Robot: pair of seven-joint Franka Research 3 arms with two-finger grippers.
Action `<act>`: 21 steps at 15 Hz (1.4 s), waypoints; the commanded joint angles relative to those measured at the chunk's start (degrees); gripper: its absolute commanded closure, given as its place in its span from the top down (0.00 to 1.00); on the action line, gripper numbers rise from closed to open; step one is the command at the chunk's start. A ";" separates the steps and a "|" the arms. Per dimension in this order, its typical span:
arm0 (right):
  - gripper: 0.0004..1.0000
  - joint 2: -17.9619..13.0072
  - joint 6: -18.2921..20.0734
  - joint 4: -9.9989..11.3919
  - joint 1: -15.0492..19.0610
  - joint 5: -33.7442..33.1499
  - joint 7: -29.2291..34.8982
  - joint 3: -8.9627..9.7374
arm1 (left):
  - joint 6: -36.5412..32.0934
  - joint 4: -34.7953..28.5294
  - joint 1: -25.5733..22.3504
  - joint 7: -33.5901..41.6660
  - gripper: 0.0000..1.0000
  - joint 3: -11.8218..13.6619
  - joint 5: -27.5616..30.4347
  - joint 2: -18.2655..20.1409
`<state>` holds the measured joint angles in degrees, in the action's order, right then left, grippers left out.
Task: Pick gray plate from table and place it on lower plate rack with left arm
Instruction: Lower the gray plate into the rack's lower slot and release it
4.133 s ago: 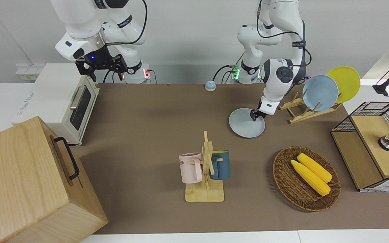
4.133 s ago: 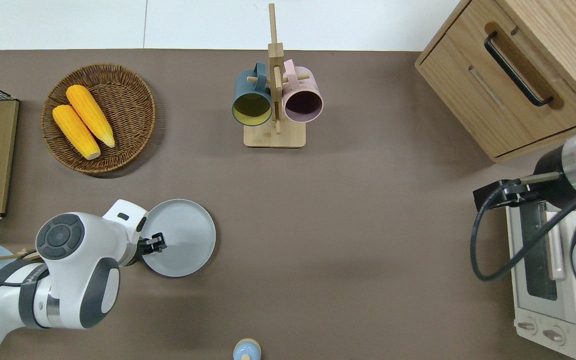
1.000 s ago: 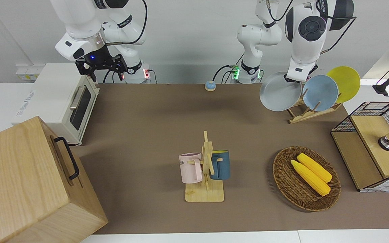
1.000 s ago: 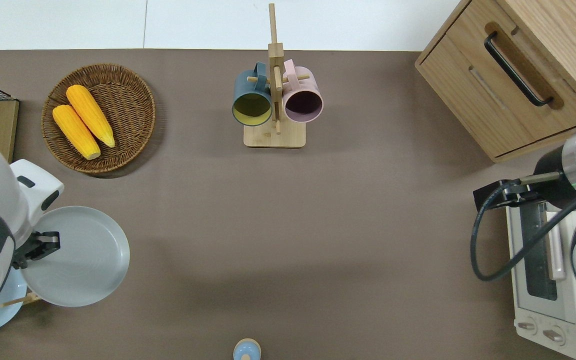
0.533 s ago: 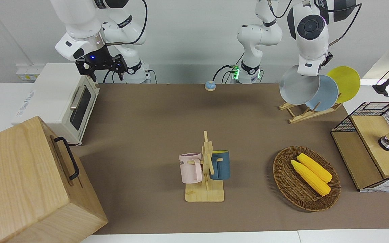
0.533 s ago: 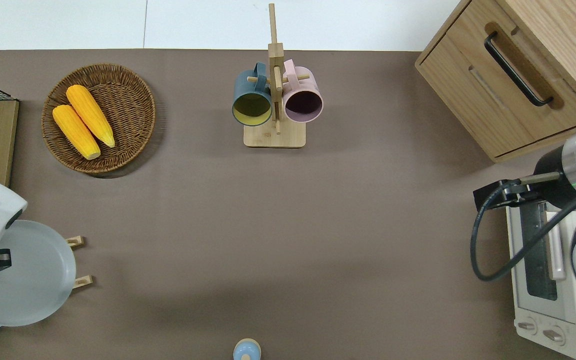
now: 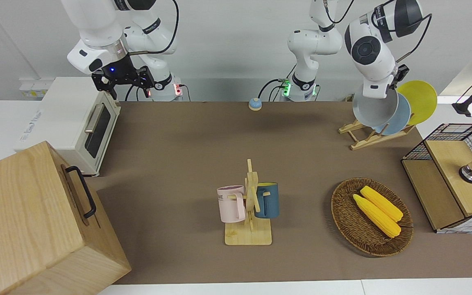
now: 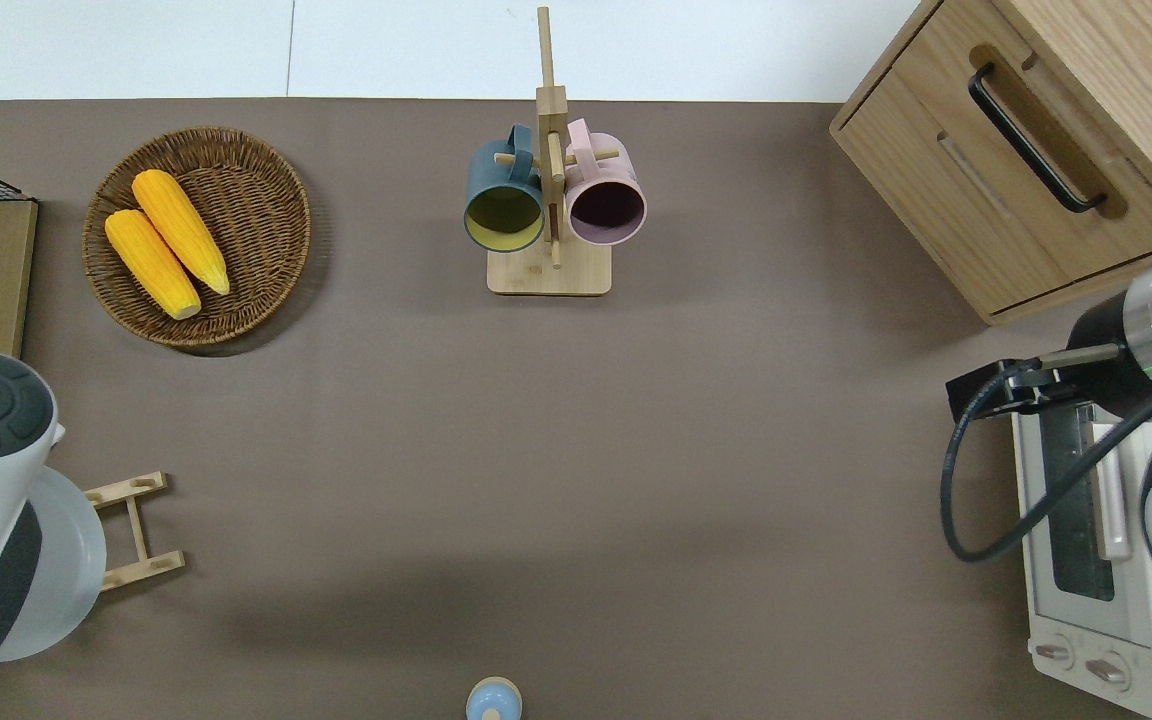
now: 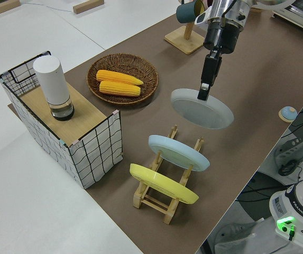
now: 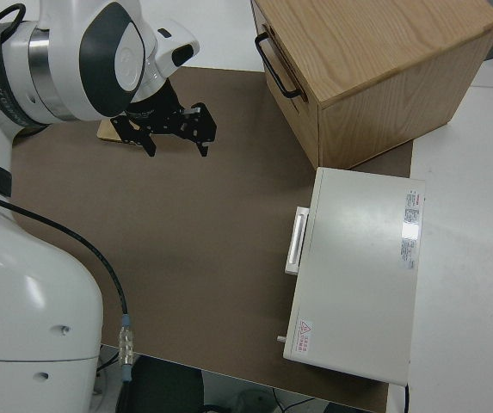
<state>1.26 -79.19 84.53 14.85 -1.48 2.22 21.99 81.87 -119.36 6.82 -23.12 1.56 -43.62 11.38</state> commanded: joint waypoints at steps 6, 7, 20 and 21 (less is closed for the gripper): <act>0.98 -0.12 0.62 -0.41 1.32 -0.28 0.68 1.21 | 6.10 -7.29 -0.41 -11.06 0.00 0.02 -3.93 -1.18; 0.98 -0.12 0.70 -0.41 1.32 -0.28 0.68 1.21 | 6.63 -7.55 -0.32 -11.94 0.00 0.02 -3.93 -1.62; 0.98 -0.12 0.62 -0.33 1.32 -0.37 0.68 1.21 | 9.62 -10.90 0.56 -22.59 0.00 0.02 -3.93 -4.70; 0.98 -0.12 0.62 -0.41 1.32 -0.28 0.68 1.21 | 9.62 -10.90 0.47 -22.33 0.26 -0.07 -3.93 -4.70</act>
<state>1.26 -79.19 84.53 14.85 -1.48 2.22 21.99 90.69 -128.79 7.19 -43.98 1.25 -46.05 6.21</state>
